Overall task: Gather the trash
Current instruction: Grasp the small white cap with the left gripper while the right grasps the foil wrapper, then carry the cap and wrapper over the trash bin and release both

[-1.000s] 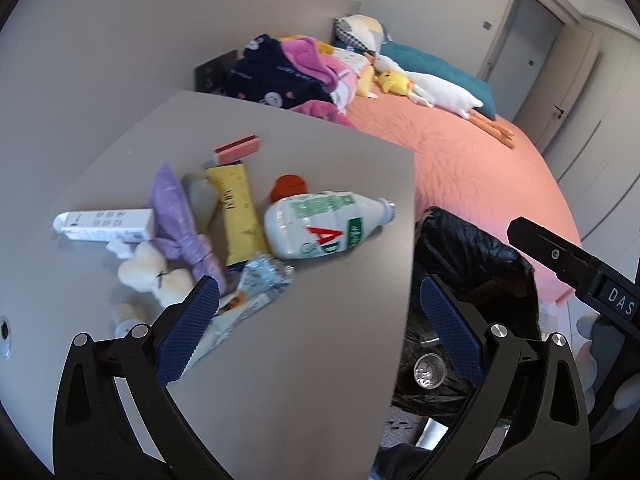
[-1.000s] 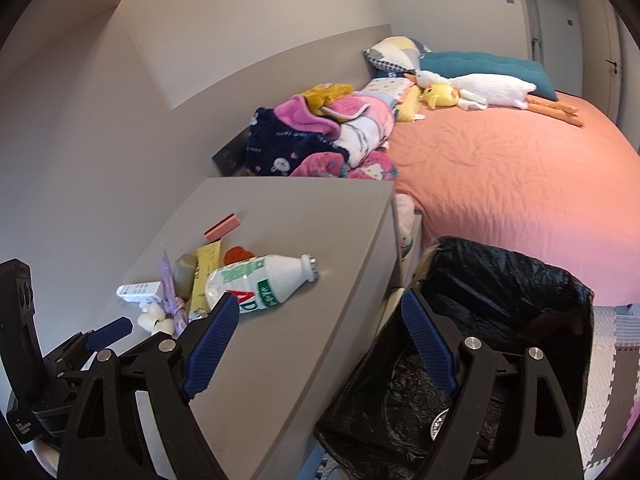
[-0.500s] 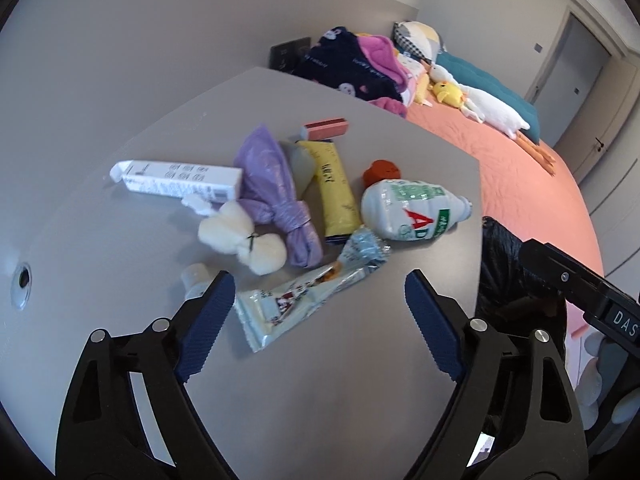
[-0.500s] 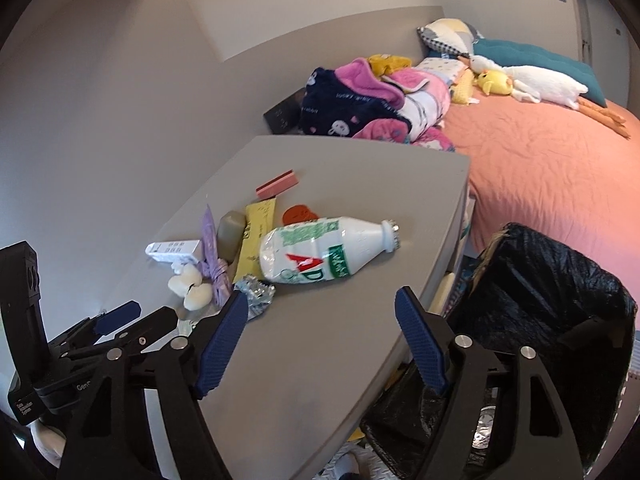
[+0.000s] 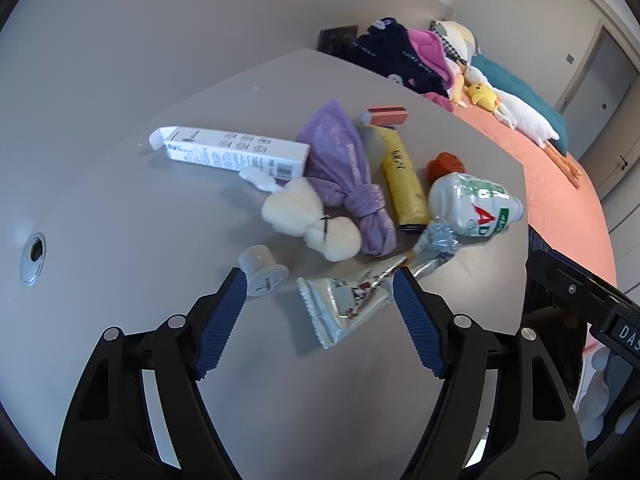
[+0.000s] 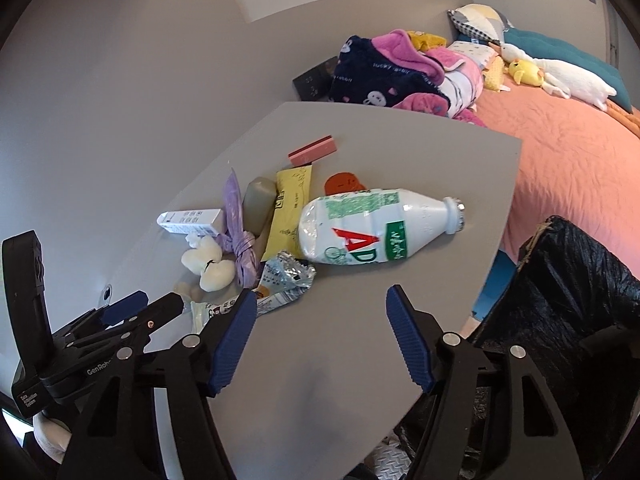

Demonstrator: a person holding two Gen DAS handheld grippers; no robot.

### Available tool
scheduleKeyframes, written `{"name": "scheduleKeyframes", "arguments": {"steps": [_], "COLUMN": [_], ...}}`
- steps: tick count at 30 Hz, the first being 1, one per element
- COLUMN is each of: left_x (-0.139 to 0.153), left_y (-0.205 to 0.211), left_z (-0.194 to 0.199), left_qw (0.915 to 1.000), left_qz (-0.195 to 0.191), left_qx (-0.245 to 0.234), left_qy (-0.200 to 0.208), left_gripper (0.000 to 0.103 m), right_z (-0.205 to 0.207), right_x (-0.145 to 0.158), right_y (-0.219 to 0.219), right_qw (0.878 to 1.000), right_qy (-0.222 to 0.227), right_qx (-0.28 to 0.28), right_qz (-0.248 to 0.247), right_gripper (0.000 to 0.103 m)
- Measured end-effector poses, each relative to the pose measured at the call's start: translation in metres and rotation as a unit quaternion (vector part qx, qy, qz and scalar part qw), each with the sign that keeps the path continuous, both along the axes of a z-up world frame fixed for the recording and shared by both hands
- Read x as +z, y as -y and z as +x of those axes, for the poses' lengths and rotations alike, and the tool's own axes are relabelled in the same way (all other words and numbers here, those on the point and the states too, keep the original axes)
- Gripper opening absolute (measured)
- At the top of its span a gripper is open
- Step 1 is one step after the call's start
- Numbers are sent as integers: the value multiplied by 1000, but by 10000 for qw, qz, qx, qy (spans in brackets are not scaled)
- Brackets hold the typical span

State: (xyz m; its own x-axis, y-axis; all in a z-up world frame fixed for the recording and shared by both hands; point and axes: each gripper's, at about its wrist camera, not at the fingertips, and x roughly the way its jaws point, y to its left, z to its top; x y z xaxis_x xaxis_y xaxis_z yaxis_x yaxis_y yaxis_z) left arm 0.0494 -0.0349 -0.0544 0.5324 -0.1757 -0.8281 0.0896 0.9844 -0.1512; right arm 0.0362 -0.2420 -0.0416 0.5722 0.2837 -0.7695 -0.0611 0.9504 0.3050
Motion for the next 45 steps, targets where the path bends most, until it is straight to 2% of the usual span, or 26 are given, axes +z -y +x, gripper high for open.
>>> {"name": "scheduleKeyframes", "arguments": {"steps": [17,22,26,29,30,32,38,45], "left_x": [-41,-41,-42,-42,-42,-42,-41,-19], "left_y": [-33,-36,-38,-39,-40,-42,-45,-39], "left_z": [32,33,30,28,27,25,18,10], "left_qw": [9972,9976,9979,9981,9981,9980,9977,9989], "left_qz": [-106,-91,-10,81,69,15,-69,-120], "left_qx": [451,461,476,491,512,536,577,449], "left_qy": [-584,-515,-435,-364,-347,-335,-345,-118], "left_gripper": [53,43,34,27,27,27,27,27], "right_z": [39,47,51,52,52,52,45,35], "right_x": [-45,-53,-60,-62,-63,-64,-55,-32], "right_y": [-33,-39,-45,-47,-47,-47,-41,-29], "right_qw": [9987,9984,9980,9975,9975,9975,9985,9994], "right_qy": [-460,-474,-525,-567,-583,-591,-425,-170], "right_qx": [162,173,264,319,305,297,266,207], "right_qz": [117,254,252,268,255,227,202,207], "right_gripper": [66,65,49,30,23,17,16,16]}}
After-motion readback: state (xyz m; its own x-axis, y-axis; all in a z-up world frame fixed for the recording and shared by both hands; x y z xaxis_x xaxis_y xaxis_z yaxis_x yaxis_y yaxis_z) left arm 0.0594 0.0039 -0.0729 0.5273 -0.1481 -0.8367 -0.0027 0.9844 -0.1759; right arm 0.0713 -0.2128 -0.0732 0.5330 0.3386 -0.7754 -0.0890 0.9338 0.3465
